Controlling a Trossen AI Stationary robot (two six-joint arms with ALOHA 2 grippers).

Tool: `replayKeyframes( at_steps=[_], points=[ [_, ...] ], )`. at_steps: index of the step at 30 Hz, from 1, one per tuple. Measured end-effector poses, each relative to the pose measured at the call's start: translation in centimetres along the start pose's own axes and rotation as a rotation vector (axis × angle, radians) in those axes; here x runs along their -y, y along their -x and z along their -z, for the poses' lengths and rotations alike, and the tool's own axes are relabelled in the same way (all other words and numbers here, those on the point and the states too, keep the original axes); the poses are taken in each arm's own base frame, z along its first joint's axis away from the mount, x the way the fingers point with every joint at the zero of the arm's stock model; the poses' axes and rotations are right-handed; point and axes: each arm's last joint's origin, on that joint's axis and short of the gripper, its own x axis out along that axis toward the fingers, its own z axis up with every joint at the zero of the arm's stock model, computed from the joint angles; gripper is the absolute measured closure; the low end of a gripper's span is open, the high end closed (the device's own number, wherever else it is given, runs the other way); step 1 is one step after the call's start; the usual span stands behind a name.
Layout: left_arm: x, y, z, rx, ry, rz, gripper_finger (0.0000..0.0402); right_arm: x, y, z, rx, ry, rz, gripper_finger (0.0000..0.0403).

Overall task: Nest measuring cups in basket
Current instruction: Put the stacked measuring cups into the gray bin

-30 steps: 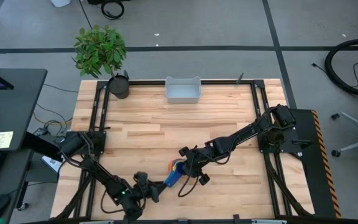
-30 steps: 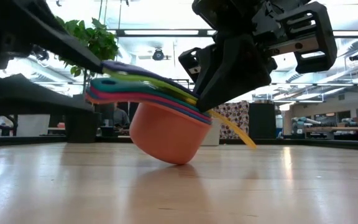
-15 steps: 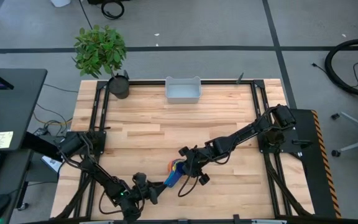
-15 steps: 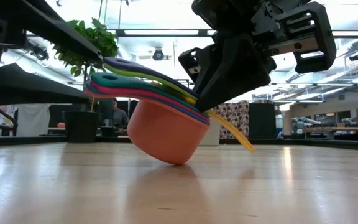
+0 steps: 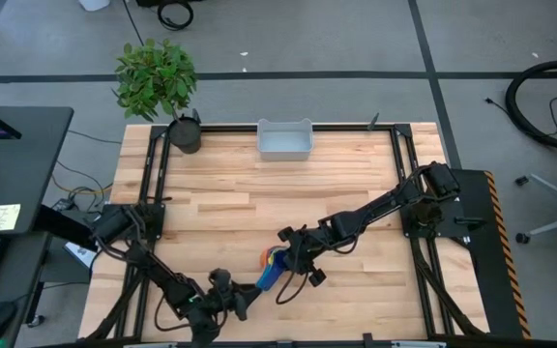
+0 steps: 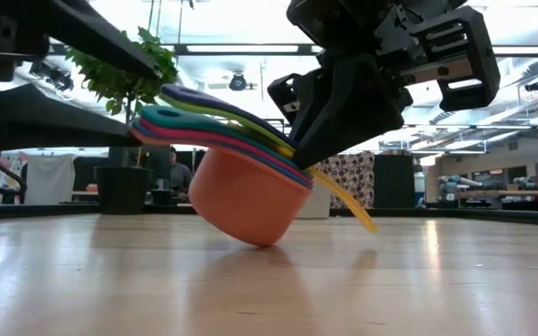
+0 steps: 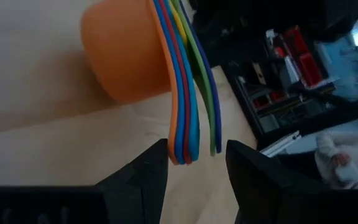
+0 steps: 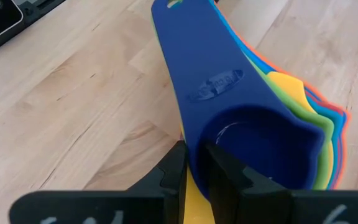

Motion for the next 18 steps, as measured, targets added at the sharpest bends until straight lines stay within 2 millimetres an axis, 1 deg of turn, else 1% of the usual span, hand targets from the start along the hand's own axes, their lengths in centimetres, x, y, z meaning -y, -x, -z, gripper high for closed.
replayKeyframes(
  at_steps=[8, 18],
  points=[
    [0.2, -1.2, -0.4, -0.036, -0.039, -0.009, 0.0235, 0.2, 0.0, 0.1, 0.000, -0.004, 0.005, 0.0348],
    [0.2, -1.7, -0.8, -0.025, -0.070, -0.018, 0.0235, 0.2, 0.0, 0.1, -0.001, -0.004, 0.006, 0.0348]
  ],
)
